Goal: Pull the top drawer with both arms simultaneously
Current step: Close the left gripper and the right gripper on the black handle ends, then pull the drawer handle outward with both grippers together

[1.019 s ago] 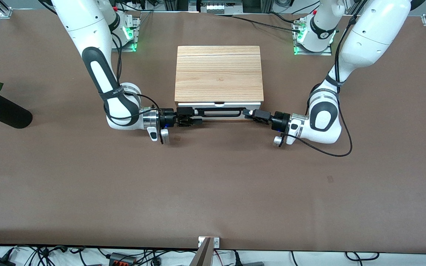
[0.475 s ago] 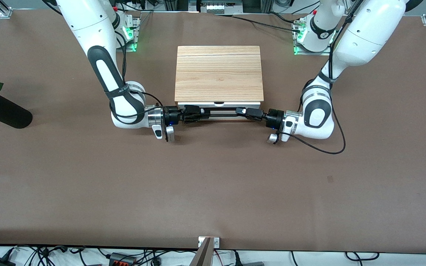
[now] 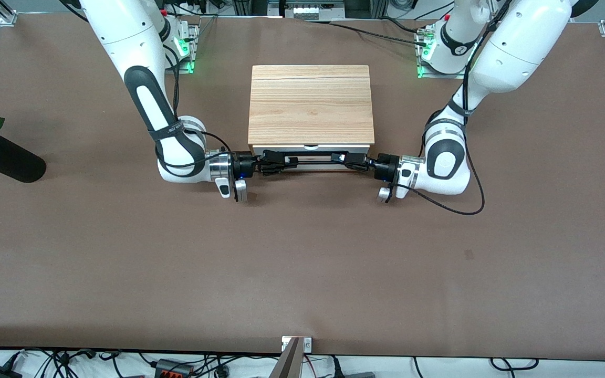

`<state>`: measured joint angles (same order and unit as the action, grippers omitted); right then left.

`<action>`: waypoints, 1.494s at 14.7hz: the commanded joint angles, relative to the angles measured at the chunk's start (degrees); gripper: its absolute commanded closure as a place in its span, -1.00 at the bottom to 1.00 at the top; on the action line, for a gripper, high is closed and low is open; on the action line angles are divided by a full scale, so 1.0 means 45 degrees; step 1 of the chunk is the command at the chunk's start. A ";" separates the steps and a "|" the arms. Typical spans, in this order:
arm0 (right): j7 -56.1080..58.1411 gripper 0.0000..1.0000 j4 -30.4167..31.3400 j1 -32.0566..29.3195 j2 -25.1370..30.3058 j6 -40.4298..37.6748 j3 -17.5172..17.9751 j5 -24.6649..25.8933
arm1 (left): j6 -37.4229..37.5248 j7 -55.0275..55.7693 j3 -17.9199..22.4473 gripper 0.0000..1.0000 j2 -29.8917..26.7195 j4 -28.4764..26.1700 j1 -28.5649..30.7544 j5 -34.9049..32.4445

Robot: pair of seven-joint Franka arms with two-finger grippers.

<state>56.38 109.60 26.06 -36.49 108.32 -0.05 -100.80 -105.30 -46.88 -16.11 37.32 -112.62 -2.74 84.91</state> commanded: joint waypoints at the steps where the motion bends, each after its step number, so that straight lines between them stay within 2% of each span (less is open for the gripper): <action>1: 0.0302 0.76 0.0098 -0.0087 0.0121 -0.0009 -0.0028 -0.0257 | 0.0040 -0.0168 -0.0071 0.66 -0.0324 -0.0228 -0.0074 0.0409; 5: 0.0283 0.77 -0.0038 -0.0068 0.0121 0.0030 -0.0048 -0.0257 | 0.0021 -0.0168 -0.0052 0.71 -0.0286 -0.0091 -0.0094 0.0467; 9: 0.0088 0.77 -0.0194 -0.0068 0.0101 0.0166 -0.0067 -0.0276 | -0.0291 -0.0168 -0.0033 0.72 0.0358 0.0805 -0.0094 0.0507; 16: 0.0048 0.79 -0.2184 -0.0457 -0.1342 0.0264 -0.0184 -0.0276 | -0.0953 -0.0129 0.0202 0.73 0.0944 0.1899 -0.0094 0.0274; 22: -0.0203 0.82 -0.3181 -0.0849 -0.1812 0.0264 -0.0184 -0.0237 | -0.1386 0.0027 0.0241 0.74 0.1023 0.2447 -0.0172 0.0156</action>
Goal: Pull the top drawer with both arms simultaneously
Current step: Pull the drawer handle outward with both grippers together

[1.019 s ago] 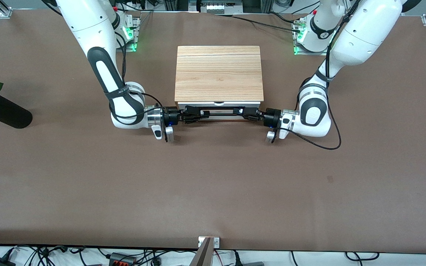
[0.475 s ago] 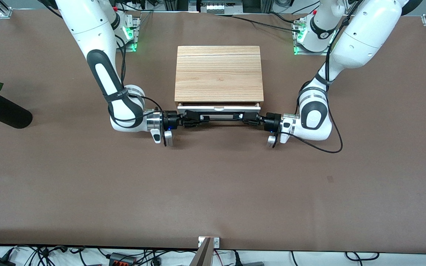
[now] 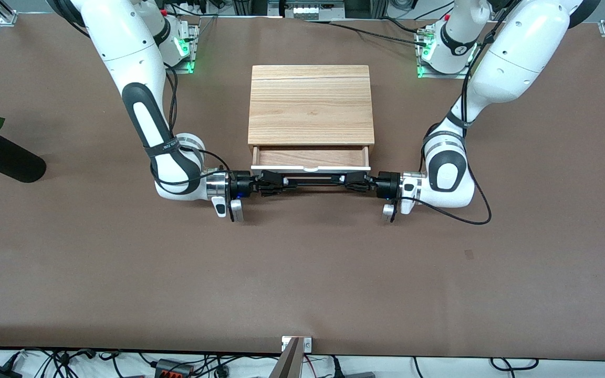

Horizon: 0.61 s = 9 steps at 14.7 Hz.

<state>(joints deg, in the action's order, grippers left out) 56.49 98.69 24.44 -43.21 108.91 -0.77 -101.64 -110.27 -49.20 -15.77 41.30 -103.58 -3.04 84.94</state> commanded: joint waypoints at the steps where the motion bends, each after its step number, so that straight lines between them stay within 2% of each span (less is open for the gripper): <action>1: -0.0519 0.81 -0.0857 -0.0470 -0.0319 0.0153 -0.0024 -0.0031 | -0.0378 0.0542 0.0165 0.74 0.0255 0.0556 -0.0086 0.0128; 3: -0.0639 0.79 -0.0897 -0.0470 -0.0300 0.0289 -0.0024 0.0008 | -0.0418 0.0522 0.0165 0.73 0.0256 0.0557 -0.0067 0.0069; 4: -0.0639 0.70 -0.0877 -0.0489 -0.0319 0.0290 -0.0024 0.0066 | -0.0418 0.0503 0.0165 0.62 0.0256 0.0557 -0.0028 0.0069; 5: -0.0639 0.41 -0.0877 -0.0490 -0.0319 0.0309 -0.0024 0.0067 | -0.0418 0.0503 0.0165 0.56 0.0256 0.0557 -0.0047 0.0069; 6: -0.0639 -0.14 -0.0877 -0.0490 -0.0300 0.0309 -0.0024 0.0067 | -0.0418 0.0503 0.0165 0.56 0.0256 0.0557 -0.0066 0.0069; 7: -0.0678 -0.81 -0.0838 -0.0470 -0.0299 0.0348 -0.0024 0.0067 | -0.0418 0.0503 0.0165 0.56 0.0256 0.0557 -0.0067 0.0069; 8: -0.0659 -1.00 -0.0780 -0.0412 -0.0299 0.0484 -0.0024 0.0067 | -0.0437 0.0503 0.0165 0.52 0.0256 0.0577 -0.0067 0.0069; 9: -0.0620 -1.00 -0.0779 -0.0450 -0.0280 0.0543 -0.0024 0.0067 | -0.0438 0.0522 0.0165 0.23 0.0275 0.0615 -0.0086 0.0069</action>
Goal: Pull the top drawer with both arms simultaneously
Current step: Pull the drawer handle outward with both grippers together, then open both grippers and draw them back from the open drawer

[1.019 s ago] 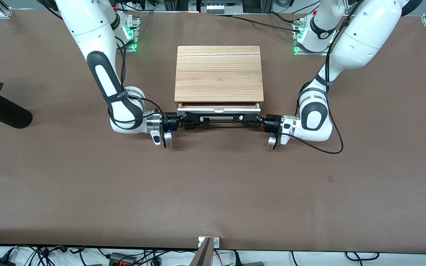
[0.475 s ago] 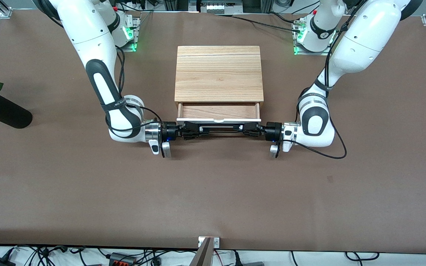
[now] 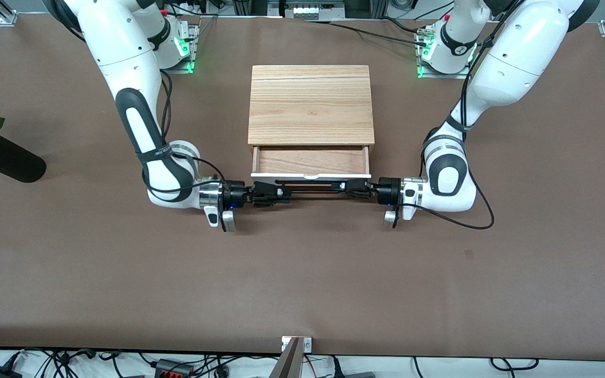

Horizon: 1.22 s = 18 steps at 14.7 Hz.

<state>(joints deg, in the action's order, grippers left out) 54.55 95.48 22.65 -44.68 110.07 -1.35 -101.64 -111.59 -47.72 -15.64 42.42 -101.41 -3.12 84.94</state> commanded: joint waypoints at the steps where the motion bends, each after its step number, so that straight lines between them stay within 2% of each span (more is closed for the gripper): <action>1: -0.0208 -1.00 -0.0066 -0.0052 0.0046 0.0305 0.0104 0.0067 | -0.0164 0.0213 0.0154 -0.43 0.0084 0.0346 -0.0126 0.0030; 2: -0.0227 -1.00 -0.0066 -0.0014 0.0104 0.0305 0.0104 0.0067 | -0.0183 0.0213 0.0155 -0.99 0.0239 0.0638 -0.0243 0.0030; 4: -0.0247 -1.00 -0.0027 -0.0013 0.0201 0.0266 0.0104 0.0067 | -0.0378 0.0213 0.0272 -1.00 0.0299 0.1243 -0.0302 -0.0454; 8: -0.0267 -1.00 -0.0085 -0.0072 0.0494 0.0344 0.0027 0.0087 | -0.0262 0.1693 0.0369 -1.00 0.0221 0.3001 0.0145 -0.3300; 10: -0.0286 -1.00 -0.0105 0.0123 0.0670 0.0383 -0.0713 0.0746 | -0.0242 0.2165 0.0350 -1.00 0.0047 0.3199 0.0342 -0.4322; 12: -0.0712 -1.00 -0.0124 0.0123 0.0943 0.0558 -0.1085 0.2150 | 0.0340 0.2865 0.0466 -1.00 -0.0304 0.3607 0.0459 -0.5490; 14: -0.1649 -1.00 -0.0163 0.0123 0.1371 0.0676 -0.1496 0.4255 | 0.1607 0.4095 0.0624 -1.00 -0.0578 0.4602 0.0906 -0.8044; 16: -0.2451 -1.00 -0.0163 0.0143 0.1918 0.0657 -0.2158 0.7299 | 0.2469 0.4626 0.0643 -1.00 -0.0987 0.5248 0.1239 -1.0019; 18: -0.2882 -1.00 -0.0183 0.0046 0.2426 0.0599 -0.2647 1.0229 | 0.2551 0.4667 0.0643 -1.00 -0.1611 0.5387 0.1280 -1.1797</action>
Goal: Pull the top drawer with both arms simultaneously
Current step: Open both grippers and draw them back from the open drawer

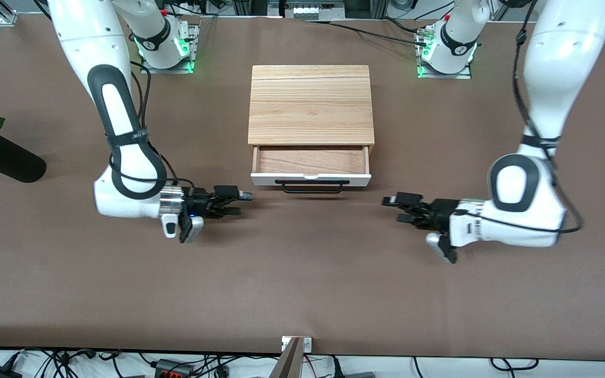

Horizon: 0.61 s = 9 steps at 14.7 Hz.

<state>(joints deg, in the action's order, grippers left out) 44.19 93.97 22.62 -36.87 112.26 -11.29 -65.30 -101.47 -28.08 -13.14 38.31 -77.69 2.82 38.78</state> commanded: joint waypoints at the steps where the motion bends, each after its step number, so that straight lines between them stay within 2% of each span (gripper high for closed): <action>1: -0.0795 -1.00 0.0153 -0.0006 0.0984 0.0034 -0.0768 0.3541 | 0.0302 0.0360 0.0088 -1.00 -0.1106 0.0059 -0.0040 -0.2438; 3: -0.0875 -1.00 0.0172 0.0051 0.1473 -0.0218 -0.1548 0.6062 | 0.0631 0.0923 0.0108 -1.00 -0.1888 -0.0020 -0.0021 -0.3923; 6: -0.0953 -1.00 0.0153 0.0168 0.2039 -0.1427 -0.3265 0.8488 | 0.1082 0.1142 0.0088 -1.00 -0.2768 0.0039 0.0018 -0.7124; 7: -0.0973 -1.00 0.0095 0.0227 0.2331 -0.1818 -0.3581 0.9579 | 0.1605 0.1200 0.0107 -1.00 -0.2983 0.0058 0.0019 -0.7540; 9: -0.1670 -1.00 -0.0333 0.0208 0.3326 -0.3122 -0.3642 1.2021 | 0.2873 0.2092 0.0301 -1.00 -0.3412 0.0097 0.0328 -0.7700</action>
<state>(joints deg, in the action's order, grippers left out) 40.60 93.30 22.55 -26.82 103.39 -27.21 -19.41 -92.83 -21.91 -12.72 25.68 -76.50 3.24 6.30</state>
